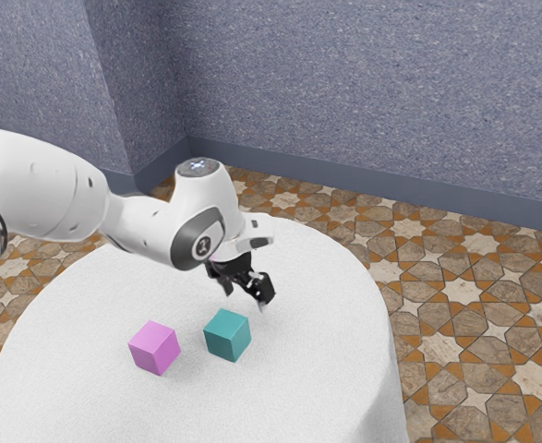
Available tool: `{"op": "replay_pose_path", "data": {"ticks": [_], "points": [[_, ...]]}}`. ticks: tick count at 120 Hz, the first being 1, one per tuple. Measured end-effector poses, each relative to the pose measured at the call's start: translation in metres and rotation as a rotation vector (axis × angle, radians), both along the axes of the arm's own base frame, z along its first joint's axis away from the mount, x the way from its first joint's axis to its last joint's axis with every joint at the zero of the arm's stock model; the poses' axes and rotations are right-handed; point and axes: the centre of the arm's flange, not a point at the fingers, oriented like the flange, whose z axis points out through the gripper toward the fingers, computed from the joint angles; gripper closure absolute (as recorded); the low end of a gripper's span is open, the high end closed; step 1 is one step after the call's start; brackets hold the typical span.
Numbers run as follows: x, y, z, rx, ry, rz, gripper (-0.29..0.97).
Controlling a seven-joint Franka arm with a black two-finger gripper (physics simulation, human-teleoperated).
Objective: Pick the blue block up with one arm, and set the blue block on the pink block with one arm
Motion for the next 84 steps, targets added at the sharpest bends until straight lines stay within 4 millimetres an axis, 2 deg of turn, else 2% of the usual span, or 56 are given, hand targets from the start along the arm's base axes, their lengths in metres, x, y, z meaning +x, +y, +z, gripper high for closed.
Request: {"op": "replay_pose_path", "data": {"ticks": [10, 39, 84], "points": [[-0.001, -0.003, 0.002, -0.037, 0.001, 0.034, 0.02], [-0.018, -0.002, -0.011, -0.075, 0.045, 0.083, 0.02], [-0.033, 0.002, -0.004, -0.039, 0.183, 0.039, 0.02]]}}
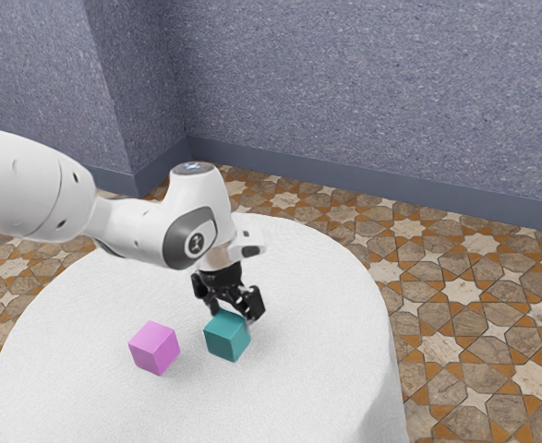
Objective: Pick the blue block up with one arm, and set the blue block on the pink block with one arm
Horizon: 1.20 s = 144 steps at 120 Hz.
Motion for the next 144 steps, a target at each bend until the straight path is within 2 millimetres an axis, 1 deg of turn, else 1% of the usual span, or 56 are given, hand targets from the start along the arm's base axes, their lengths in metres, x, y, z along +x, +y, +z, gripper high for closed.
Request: {"op": "replay_pose_path", "data": {"ticks": [11, 21, 32, 90, 116, 123, 132, 144], "points": [[-0.008, -0.001, 0.000, 0.005, 0.030, -0.012, 0.02], [-0.020, -0.001, -0.007, 0.009, 0.062, -0.017, 0.02], [-0.024, -0.002, -0.009, 0.014, 0.076, -0.025, 0.02], [-0.017, -0.004, -0.023, 0.037, 0.061, -0.036, 0.02], [-0.013, -0.006, -0.024, 0.039, 0.055, -0.038, 0.03], [-0.012, -0.006, -0.025, 0.040, 0.055, -0.038, 0.05], [-0.012, -0.006, -0.024, 0.040, 0.053, -0.038, 0.13], [-0.011, -0.007, -0.015, 0.034, 0.038, -0.039, 0.21]]}}
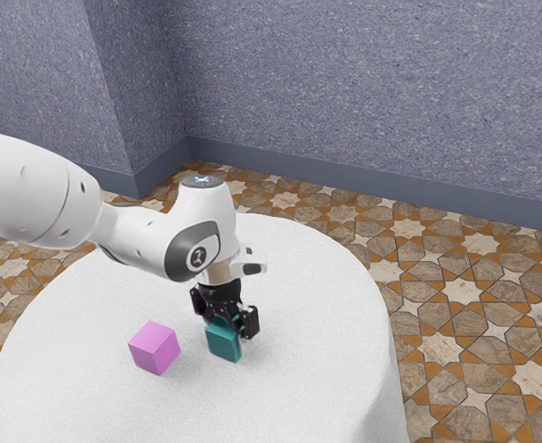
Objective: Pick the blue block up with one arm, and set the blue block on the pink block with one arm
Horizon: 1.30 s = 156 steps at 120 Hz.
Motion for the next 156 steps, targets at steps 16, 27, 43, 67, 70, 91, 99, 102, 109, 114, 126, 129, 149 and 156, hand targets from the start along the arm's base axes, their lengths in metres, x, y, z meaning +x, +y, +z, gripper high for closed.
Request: {"op": "replay_pose_path", "data": {"ticks": [16, 27, 43, 67, 70, 91, 99, 102, 109, 114, 126, 129, 149, 156], "points": [[0.000, 0.000, 0.003, 0.001, -0.006, 0.000, 0.30], [0.000, 0.000, 0.003, 0.003, -0.007, 0.002, 0.31], [0.001, 0.000, 0.009, 0.016, -0.018, -0.006, 0.32], [0.000, 0.004, 0.059, 0.039, -0.097, -0.031, 0.32], [-0.002, 0.006, 0.065, 0.044, -0.103, -0.031, 0.32], [-0.033, 0.045, 0.087, 0.060, -0.104, 0.018, 0.32], [-0.044, 0.060, 0.093, 0.063, -0.105, 0.041, 0.32], [-0.048, 0.065, 0.094, 0.064, -0.103, 0.050, 0.32], [-0.059, 0.073, 0.096, 0.067, -0.102, 0.061, 0.32], [-0.066, 0.074, 0.097, 0.067, -0.101, 0.061, 0.32], [-0.081, 0.072, 0.099, 0.072, -0.100, 0.051, 0.32], [-0.085, 0.073, 0.098, 0.072, -0.099, 0.053, 0.32], [-0.094, 0.092, 0.100, 0.082, -0.101, 0.081, 0.31], [-0.096, 0.095, 0.100, 0.084, -0.101, 0.084, 0.32]]}}
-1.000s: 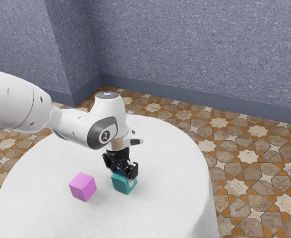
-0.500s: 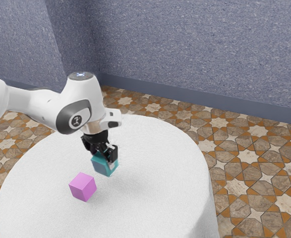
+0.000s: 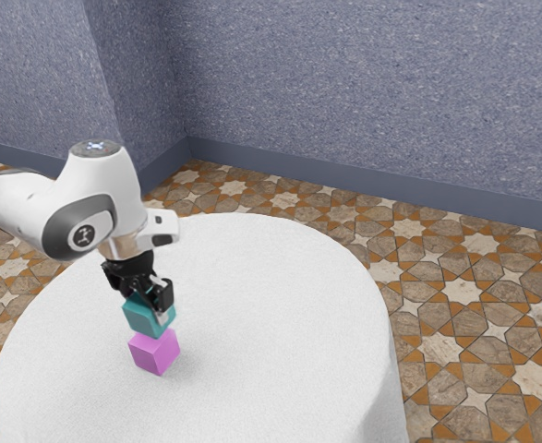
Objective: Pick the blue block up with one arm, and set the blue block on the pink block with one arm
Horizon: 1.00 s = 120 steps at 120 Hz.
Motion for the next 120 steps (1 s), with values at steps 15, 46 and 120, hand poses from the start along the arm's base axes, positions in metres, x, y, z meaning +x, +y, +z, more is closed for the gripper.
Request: {"op": "replay_pose_path", "data": {"ticks": [15, 46, 120], "points": [[-0.009, 0.005, -0.002, 0.003, 0.006, 0.004, 0.31], [-0.012, 0.007, -0.014, 0.018, 0.029, 0.004, 0.31], [-0.003, 0.007, -0.022, 0.024, 0.022, 0.010, 0.31]]}}
